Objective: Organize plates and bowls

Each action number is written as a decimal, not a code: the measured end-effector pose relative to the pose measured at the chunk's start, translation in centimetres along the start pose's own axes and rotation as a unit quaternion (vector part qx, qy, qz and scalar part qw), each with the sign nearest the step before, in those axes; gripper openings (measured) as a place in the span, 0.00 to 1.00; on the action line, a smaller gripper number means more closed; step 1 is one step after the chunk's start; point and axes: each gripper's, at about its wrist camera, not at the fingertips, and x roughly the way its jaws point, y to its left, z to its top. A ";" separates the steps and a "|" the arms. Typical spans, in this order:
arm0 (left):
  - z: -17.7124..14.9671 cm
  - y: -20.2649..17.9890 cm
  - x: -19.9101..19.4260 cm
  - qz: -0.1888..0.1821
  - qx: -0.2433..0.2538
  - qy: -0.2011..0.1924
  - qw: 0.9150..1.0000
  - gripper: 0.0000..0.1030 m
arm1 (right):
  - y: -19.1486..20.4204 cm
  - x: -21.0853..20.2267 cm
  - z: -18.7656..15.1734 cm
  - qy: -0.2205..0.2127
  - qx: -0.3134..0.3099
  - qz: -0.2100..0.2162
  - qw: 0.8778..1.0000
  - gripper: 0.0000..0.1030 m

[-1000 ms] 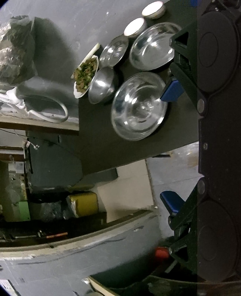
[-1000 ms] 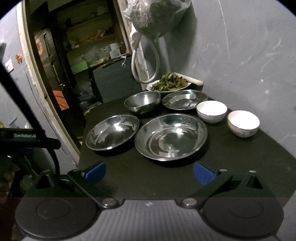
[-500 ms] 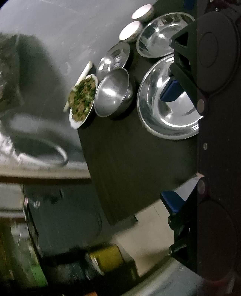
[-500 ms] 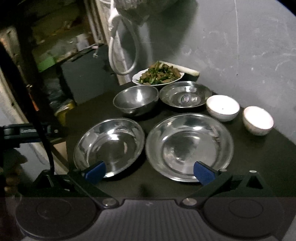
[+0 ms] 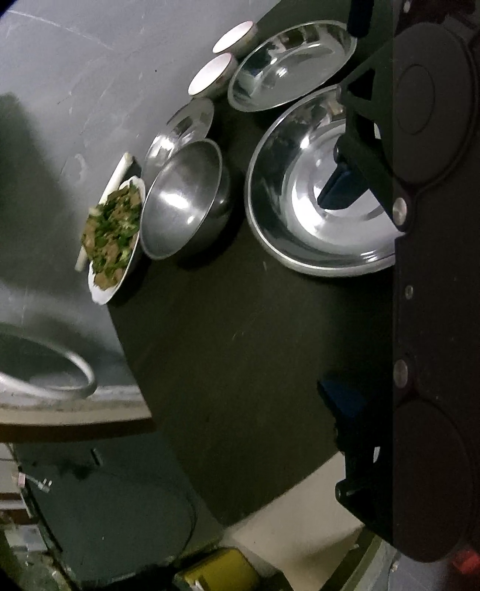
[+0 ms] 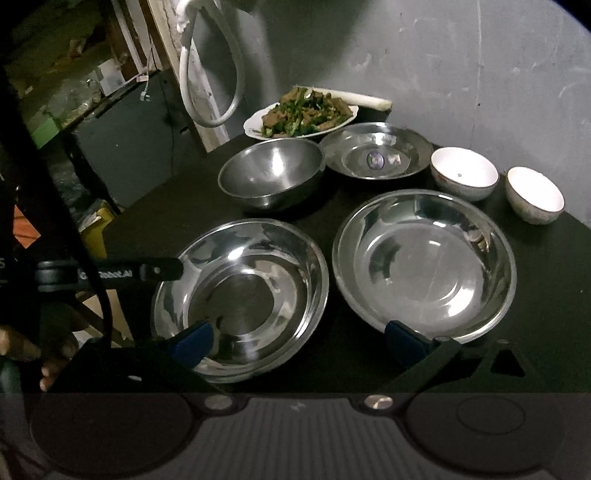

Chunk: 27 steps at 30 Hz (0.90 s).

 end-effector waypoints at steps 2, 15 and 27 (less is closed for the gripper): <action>-0.2 0.1 0.2 -0.009 0.003 0.005 1.000 0.86 | 0.2 0.2 -0.1 0.006 0.006 -0.001 1.000 0.93; -0.3 0.3 1.3 -0.048 -0.001 0.019 0.999 0.59 | 0.2 1.9 -0.9 0.039 0.063 0.008 0.997 0.82; -0.3 0.5 1.5 -0.057 0.007 0.016 0.998 0.48 | 1.2 2.6 -1.2 0.046 0.052 -0.007 0.998 0.74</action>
